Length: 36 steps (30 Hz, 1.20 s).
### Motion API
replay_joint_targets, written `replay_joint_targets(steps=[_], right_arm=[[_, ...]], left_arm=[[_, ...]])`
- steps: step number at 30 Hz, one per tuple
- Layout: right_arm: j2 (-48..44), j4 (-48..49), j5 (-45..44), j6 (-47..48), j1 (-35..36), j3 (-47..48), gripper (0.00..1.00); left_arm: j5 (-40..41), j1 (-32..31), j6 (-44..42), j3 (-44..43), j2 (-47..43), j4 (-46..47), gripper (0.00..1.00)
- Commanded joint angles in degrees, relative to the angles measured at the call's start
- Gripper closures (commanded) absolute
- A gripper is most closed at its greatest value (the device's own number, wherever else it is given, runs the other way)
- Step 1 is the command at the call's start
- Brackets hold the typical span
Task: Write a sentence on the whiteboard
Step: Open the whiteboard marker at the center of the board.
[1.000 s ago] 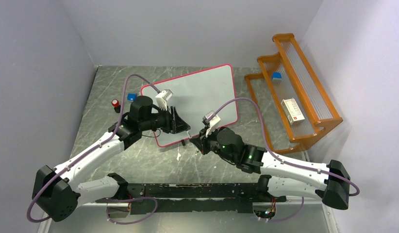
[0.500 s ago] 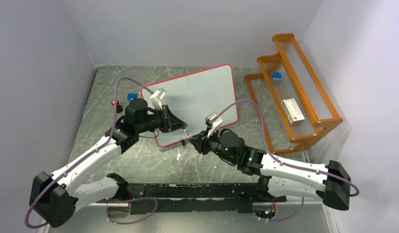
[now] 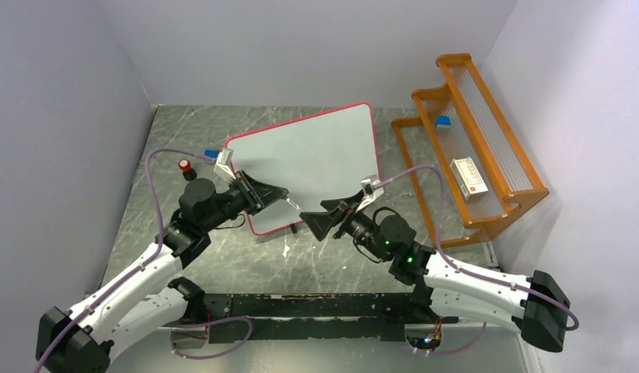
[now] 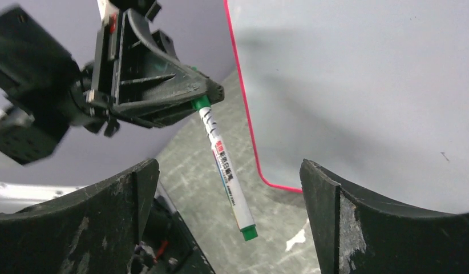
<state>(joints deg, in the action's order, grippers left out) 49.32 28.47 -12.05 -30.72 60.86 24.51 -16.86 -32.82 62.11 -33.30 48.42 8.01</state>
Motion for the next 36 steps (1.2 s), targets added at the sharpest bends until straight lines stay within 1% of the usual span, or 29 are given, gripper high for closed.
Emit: replay_joint_targets(steps=[1,6,9,14,19,25,29,36], right_arm=[[-0.2,9.5,3.8,-9.0,-3.0,-1.7,0.03],[2.8,15.0,6.1,-13.0,-3.8,-2.0,0.07],[5.2,18.0,8.5,-15.4,-5.1,-1.7,0.13],[8.1,21.7,11.8,-17.9,-6.8,-1.2,0.24],[8.7,22.3,13.6,-18.1,-7.3,-0.6,0.31],[8.9,21.6,15.3,-17.9,-7.8,0.6,0.42],[8.8,22.2,15.3,-18.0,-7.9,0.2,0.52],[9.1,22.2,15.6,-18.0,-7.9,0.5,0.64]], left_arm=[[5.2,0.4,8.1,3.5,-4.2,9.8,0.95],[7.0,0.4,13.5,7.8,-6.1,18.3,0.95],[5.7,0.4,15.4,8.6,-5.2,21.5,0.95],[4.6,0.4,17.3,9.5,-4.2,24.0,0.95],[4.4,0.4,17.2,9.4,-3.8,23.4,0.95],[3.5,0.4,16.8,9.0,-2.9,23.7,0.95],[3.8,0.4,16.9,9.2,-3.2,23.9,0.95],[3.7,0.4,17.0,9.3,-3.3,23.7,0.95]])
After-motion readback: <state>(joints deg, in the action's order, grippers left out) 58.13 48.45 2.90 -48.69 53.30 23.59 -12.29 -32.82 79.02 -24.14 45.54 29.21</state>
